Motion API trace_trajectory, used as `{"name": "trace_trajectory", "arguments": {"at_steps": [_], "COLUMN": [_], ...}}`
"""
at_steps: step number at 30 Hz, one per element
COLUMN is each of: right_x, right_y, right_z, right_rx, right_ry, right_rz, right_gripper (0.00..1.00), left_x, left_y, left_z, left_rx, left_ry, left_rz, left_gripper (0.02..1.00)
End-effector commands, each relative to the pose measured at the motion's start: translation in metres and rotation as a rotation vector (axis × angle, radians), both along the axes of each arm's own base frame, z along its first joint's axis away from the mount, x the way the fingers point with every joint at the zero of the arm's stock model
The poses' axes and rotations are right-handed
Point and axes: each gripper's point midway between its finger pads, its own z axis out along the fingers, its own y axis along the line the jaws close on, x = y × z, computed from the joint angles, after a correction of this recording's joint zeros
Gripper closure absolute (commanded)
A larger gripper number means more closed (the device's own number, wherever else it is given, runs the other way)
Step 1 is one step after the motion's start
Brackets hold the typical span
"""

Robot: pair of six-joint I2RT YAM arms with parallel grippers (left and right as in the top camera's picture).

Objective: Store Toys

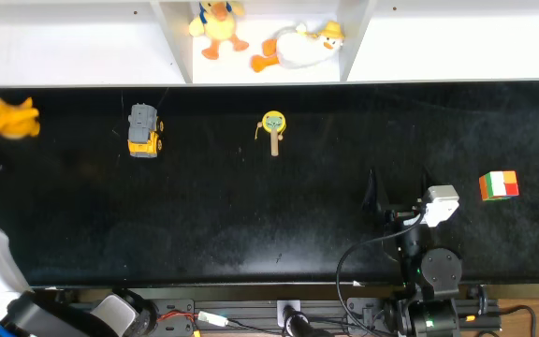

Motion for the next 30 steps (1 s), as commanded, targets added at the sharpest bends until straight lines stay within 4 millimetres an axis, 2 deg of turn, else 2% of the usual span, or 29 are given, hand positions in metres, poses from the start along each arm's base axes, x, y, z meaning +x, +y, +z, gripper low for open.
{"name": "trace_trajectory", "arguments": {"at_steps": [1, 6, 15, 21, 30], "right_x": [0.0, 0.0, 0.0, 0.0, 0.0], "right_y": [0.001, 0.001, 0.001, 0.001, 0.001], "right_z": [-0.003, -0.003, -0.003, -0.003, -0.003], "right_rx": [0.007, 0.007, 0.007, 0.007, 0.007], "right_ry": [0.0, 0.0, 0.0, 0.0, 0.0], "right_rz": [0.001, 0.001, 0.001, 0.001, 0.001], "right_gripper": [0.005, 0.005, 0.007, 0.005, 0.005], "left_x": [0.022, 0.052, 0.105, 0.119, 0.135], "left_y": [0.003, -0.004, -0.01, -0.009, -0.018], "left_z": [0.035, 0.04, 0.027, 0.033, 0.027], "left_rx": [0.106, 0.088, 0.072, 0.055, 0.062], "left_ry": [0.009, 0.004, 0.009, -0.052, -0.063], "left_rz": [0.097, 0.069, 0.0, 0.009, -0.023], "left_gripper": [0.98, 0.982, 0.982, 0.982, 0.98]}}
